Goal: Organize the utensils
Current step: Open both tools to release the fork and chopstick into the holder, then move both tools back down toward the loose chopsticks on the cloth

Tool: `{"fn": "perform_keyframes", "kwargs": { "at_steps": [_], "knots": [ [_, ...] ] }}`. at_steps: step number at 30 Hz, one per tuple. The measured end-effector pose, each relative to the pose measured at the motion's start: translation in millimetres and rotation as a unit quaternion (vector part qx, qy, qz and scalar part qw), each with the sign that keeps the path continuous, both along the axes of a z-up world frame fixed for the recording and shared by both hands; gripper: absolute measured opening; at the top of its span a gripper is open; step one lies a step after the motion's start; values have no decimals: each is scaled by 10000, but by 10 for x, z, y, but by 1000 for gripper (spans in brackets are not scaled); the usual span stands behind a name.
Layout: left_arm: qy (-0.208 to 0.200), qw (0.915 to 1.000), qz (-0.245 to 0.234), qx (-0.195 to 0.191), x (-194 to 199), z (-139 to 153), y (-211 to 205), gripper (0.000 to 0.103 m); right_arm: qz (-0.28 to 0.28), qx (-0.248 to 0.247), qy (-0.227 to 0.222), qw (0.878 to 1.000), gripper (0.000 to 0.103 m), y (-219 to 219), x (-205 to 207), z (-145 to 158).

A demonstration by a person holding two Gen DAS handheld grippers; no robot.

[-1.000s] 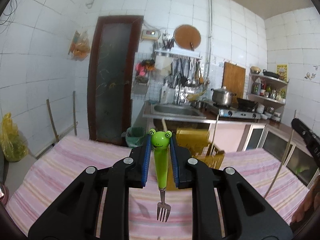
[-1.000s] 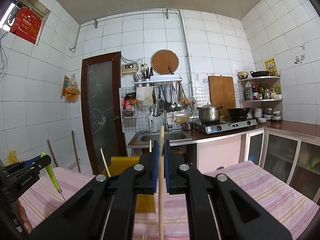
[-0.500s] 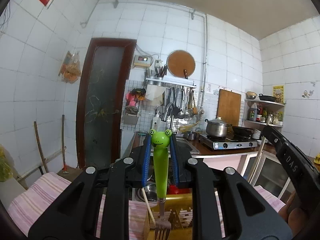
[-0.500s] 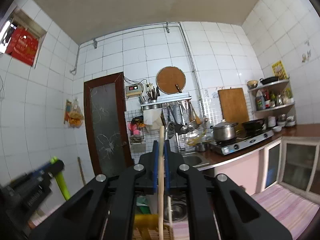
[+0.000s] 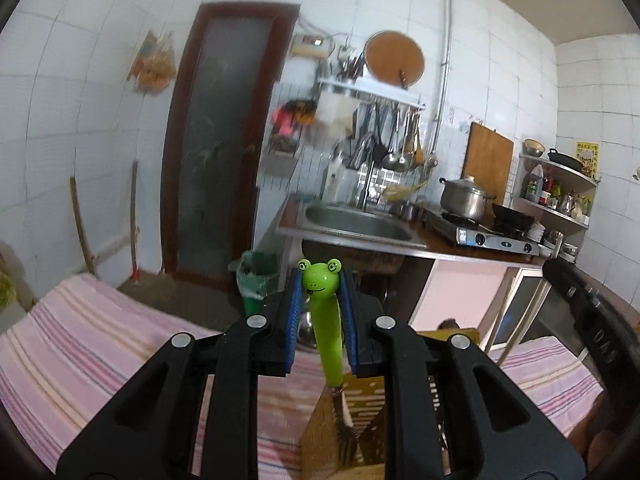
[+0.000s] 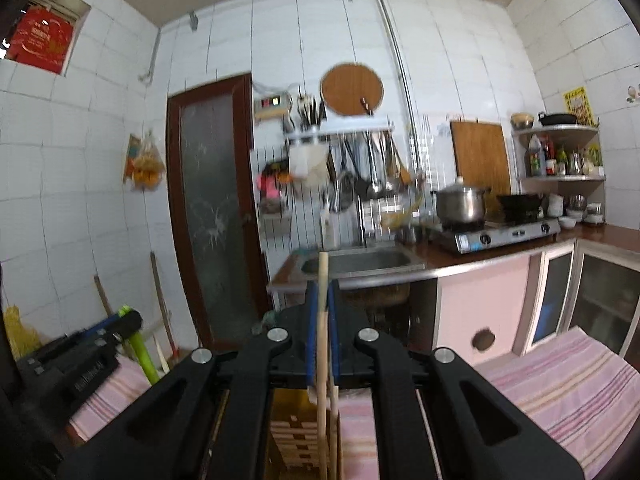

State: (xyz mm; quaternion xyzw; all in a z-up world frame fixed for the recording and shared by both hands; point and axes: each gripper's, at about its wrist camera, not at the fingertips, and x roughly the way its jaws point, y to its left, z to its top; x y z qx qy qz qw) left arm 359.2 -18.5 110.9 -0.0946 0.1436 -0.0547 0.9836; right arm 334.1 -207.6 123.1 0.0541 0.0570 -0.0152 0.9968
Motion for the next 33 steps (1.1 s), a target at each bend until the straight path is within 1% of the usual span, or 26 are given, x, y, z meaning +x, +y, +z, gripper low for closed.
{"fn": "perform_keyframes", "kwargs": {
  "at_steps": [2, 3, 4, 5, 6, 7, 9, 10, 11, 12, 13, 15, 19, 21, 25, 29, 31, 33],
  "knots": [
    [52, 10000, 7, -37, -61, 33, 57, 20, -3, -108, 249, 9996, 7, -3, 30, -14],
    [18, 10000, 42, -26, -131, 89, 90, 30, -11, -172, 394, 9991, 8, -7, 36, -11],
    [-6, 10000, 63, -10, -199, 141, 117, 37, -40, -218, 533, 9983, 18, -14, 25, -10],
    [-35, 10000, 74, -9, -264, 180, 138, 53, -74, -235, 606, 9979, 30, -28, 3, 4],
    [-100, 9999, 117, -3, -365, 241, 175, 65, -98, -238, 633, 9977, 58, -47, -45, 31],
    [-164, 9997, 152, 22, -468, 305, 205, 69, -122, -241, 614, 9977, 64, -58, -104, 59],
    [-216, 9995, 180, 131, -639, 419, 235, 81, -240, -346, 565, 9975, 64, -87, -291, 148],
    [-212, 9994, 181, 197, -729, 463, 248, 84, -269, -392, 576, 9972, 64, -102, -383, 194],
    [-208, 9994, 160, 246, -833, 503, 263, 91, -290, -407, 569, 9971, 65, -116, -457, 227],
    [-228, 9993, 136, 267, -922, 528, 284, 97, -320, -420, 549, 9971, 70, -139, -570, 259],
    [-270, 9991, 113, 299, -1031, 544, 297, 98, -341, -432, 539, 9970, 75, -151, -649, 278],
    [-291, 9988, 93, 372, -1223, 547, 317, 98, -405, -451, 537, 9967, 80, -181, -885, 300],
    [5, 9986, 16, 536, -1454, 422, 336, 98, -463, -368, 675, 9960, 88, -231, -1228, 235],
    [160, 9982, 41, 576, -1542, 315, 335, 98, -475, -338, 791, 9952, 90, -246, -1412, 133],
    [603, 9965, -5, 586, -1637, 21, 354, 98, -482, -399, 1046, 9925, 92, -213, -1680, -123],
    [1030, 9931, -3, 565, -1682, -321, 418, 98, -446, -261, 1358, 9894, 92, -183, -1799, -430],
    [1253, 9906, -4, 541, -1684, -501, 457, 98, -415, -165, 1493, 9878, 92, -188, -1799, -566],
    [1446, 9884, 19, 463, -1678, -686, 503, 98, -460, -77, 1661, 9850, 92, -193, -1788, -767]
  ]
}}
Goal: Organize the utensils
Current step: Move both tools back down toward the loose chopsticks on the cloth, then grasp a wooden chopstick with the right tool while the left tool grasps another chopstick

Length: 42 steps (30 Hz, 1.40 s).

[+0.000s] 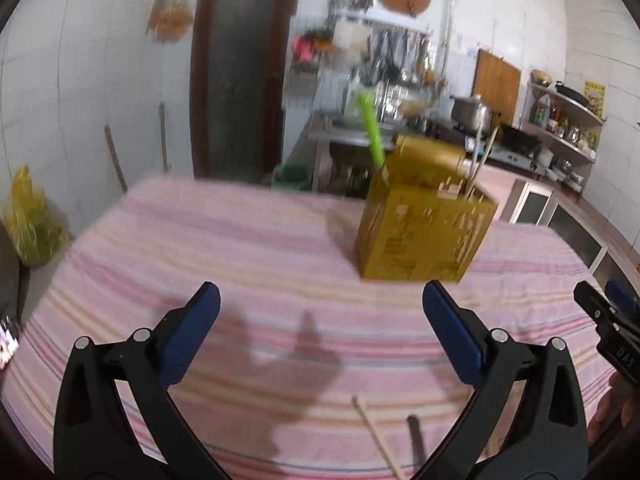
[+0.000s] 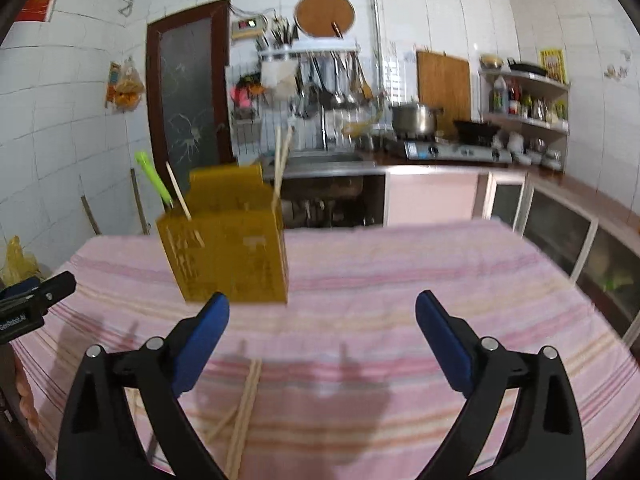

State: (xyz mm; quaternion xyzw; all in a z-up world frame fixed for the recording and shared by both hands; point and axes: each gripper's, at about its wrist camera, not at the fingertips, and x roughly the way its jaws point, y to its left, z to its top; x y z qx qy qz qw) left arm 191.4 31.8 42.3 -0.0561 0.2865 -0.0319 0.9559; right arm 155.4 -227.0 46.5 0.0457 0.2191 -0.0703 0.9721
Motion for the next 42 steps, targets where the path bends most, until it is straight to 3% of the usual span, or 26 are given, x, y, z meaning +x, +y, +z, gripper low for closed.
{"fn": "perform_keyframes", "kwargs": {
  "at_steps": [6, 10, 17, 22, 29, 36, 42],
  "knots": [
    [587, 9980, -16, -220, 88, -438, 47, 98, 92, 117, 546, 9984, 92, 22, 59, -458],
    [1123, 9936, -132, 53, 153, -646, -56, 98, 133, 10, 882, 9960, 92, 106, 114, -606],
    [1576, 9865, -166, 406, 137, -784, -230, 98, 172, -322, 1431, 9890, 92, 261, 259, -792],
    [1720, 9828, -142, 651, 87, -874, -357, 98, 205, -360, 1767, 9834, 92, 295, 352, -882],
    [1739, 9809, -69, 870, 63, -883, -394, 97, 275, -370, 1864, 9814, 90, 329, 372, -884],
    [1781, 9798, -20, 914, 83, -902, -396, 97, 311, -400, 1946, 9796, 70, 445, 379, -881],
    [1756, 9800, -51, 936, 67, -885, -413, 97, 471, -331, 2127, 9754, 37, 553, 518, -905]
  ]
}}
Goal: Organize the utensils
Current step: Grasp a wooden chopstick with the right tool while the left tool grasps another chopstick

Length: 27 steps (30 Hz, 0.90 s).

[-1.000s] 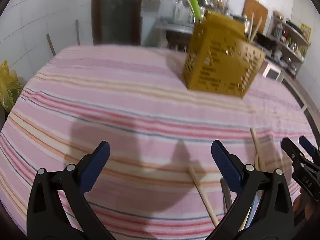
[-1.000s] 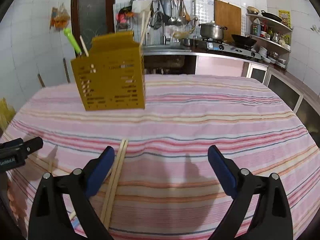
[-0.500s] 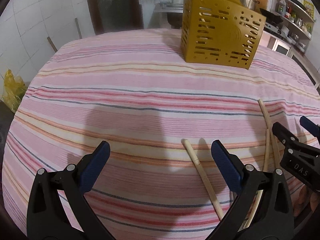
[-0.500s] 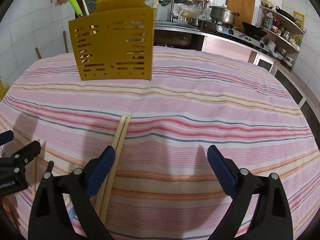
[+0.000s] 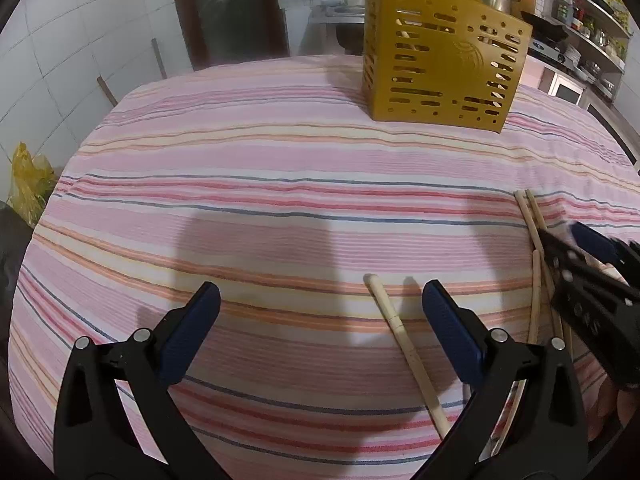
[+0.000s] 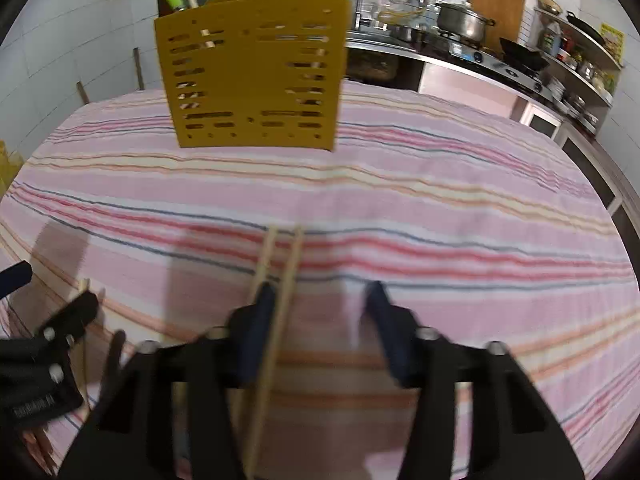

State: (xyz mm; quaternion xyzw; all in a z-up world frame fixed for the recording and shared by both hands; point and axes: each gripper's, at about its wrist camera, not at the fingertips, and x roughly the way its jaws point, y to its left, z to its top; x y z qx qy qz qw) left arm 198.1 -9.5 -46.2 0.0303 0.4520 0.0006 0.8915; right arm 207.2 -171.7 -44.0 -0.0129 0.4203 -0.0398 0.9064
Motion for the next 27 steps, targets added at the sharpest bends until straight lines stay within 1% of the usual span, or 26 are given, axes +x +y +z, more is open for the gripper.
{"fn": "perform_keyframes", "kwargs": {
  "at_steps": [2, 4, 5, 7, 9, 10, 13, 15, 16, 18, 19, 21, 25, 26, 27],
  "knots": [
    [3, 10000, -13, -27, -13, 8, 1, 97, 35, -70, 15, 10000, 29, 49, 43, -3],
    [37, 9999, -38, -94, -28, 19, 6, 96, 131, -82, 11, 9999, 12, 73, 34, 8],
    [56, 9999, -41, -125, -32, 18, 4, 95, 150, -83, 2, 9999, 11, 68, 15, 16],
    [140, 9997, -69, -211, -40, 3, -10, 92, 173, 6, -5, 9999, 10, 18, -25, 30],
    [232, 9994, -113, -222, -44, -26, -39, 85, 168, 92, -11, 9998, 9, -34, -52, 33],
    [261, 9994, -117, -203, -50, -40, -58, 84, 161, 128, -14, 9998, 9, -64, -69, 36],
    [234, 9995, -73, -174, -78, -46, -97, 79, 165, 170, -32, 9997, 9, -117, -106, 33],
    [254, 9994, -19, -243, -89, -38, -108, 72, 166, 223, -36, 9996, 9, -150, -126, 31],
    [260, 9993, 3, -255, -95, -34, -125, 70, 167, 239, -35, 9996, 9, -164, -129, 31],
    [274, 9994, 34, -227, -110, -33, -164, 62, 167, 274, -38, 9995, 9, -176, -129, 22],
    [275, 9994, 58, -224, -119, -30, -183, 60, 166, 283, -43, 9995, 9, -177, -124, 18],
    [285, 9993, 81, -220, -133, -21, -219, 51, 164, 300, -53, 9994, 9, -181, -122, 21],
    [333, 9991, 172, -180, -119, -21, -287, 42, 170, 420, -51, 9990, 9, -230, -105, 22],
    [341, 9991, 189, -174, -111, -20, -305, 39, 169, 451, -53, 9988, 9, -238, -104, 23],
    [346, 9990, 195, -189, -114, -17, -309, 33, 169, 465, -58, 9988, 9, -244, -105, 18]
  ]
}}
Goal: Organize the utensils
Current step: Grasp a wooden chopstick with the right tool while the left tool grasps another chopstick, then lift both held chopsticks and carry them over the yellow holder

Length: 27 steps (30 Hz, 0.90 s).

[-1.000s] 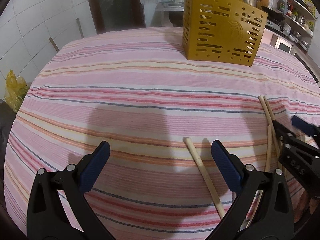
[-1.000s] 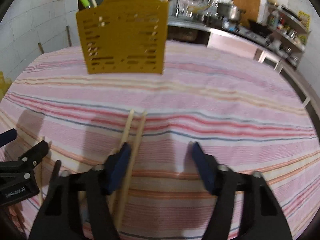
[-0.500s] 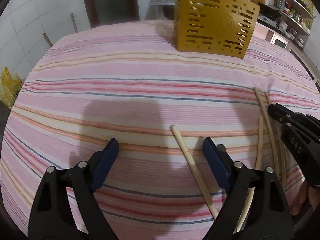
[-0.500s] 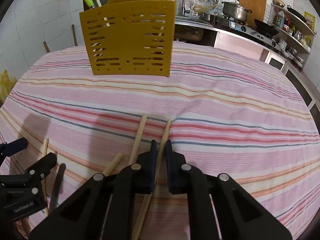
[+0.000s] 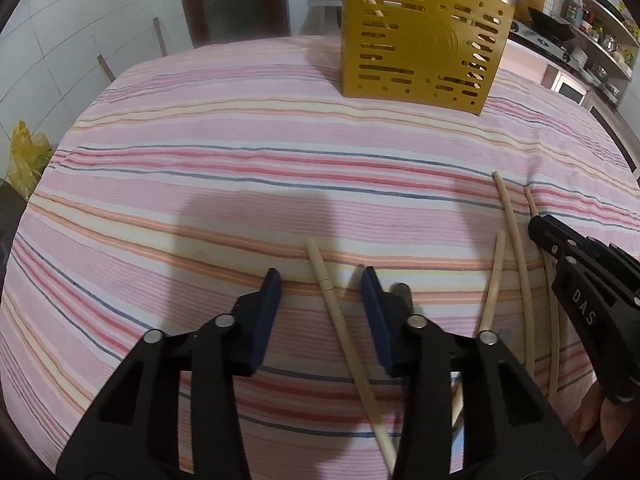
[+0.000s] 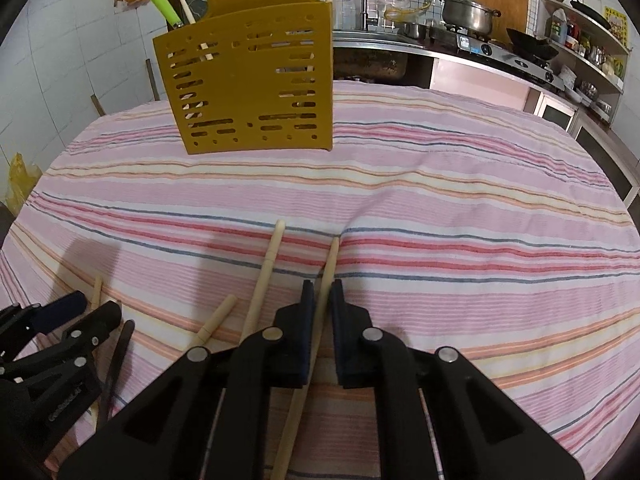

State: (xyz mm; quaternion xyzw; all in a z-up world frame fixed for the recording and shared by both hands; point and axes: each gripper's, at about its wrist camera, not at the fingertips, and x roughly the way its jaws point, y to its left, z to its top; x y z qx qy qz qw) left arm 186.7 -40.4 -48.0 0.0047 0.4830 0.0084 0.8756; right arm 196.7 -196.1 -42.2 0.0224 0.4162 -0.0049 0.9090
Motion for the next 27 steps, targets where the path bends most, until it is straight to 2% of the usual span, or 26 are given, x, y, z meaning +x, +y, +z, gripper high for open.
{"fn": "perform_keyframes", "kwargs": {
  "at_steps": [3, 6, 13, 23, 27],
  "knots": [
    [25, 10000, -17, -20, 27, 9, -24, 19, 4, -23, -11, 10000, 9, 1, -5, 1],
    [24, 10000, -8, -22, 49, 6, -16, 12, 3, -48, -20, 10000, 8, 10, -1, -6],
    [-6, 9999, -125, 115, 146, 16, -30, 10, -70, -46, -128, 9999, 7, -18, -43, 29],
    [-193, 9996, -208, -16, 203, 48, 35, 10, -129, 50, -406, 9991, 6, -61, -120, 153],
    [-421, 9988, -247, -84, 163, 135, 85, 10, -174, 163, -651, 9976, 6, -86, -180, 247]
  ]
}}
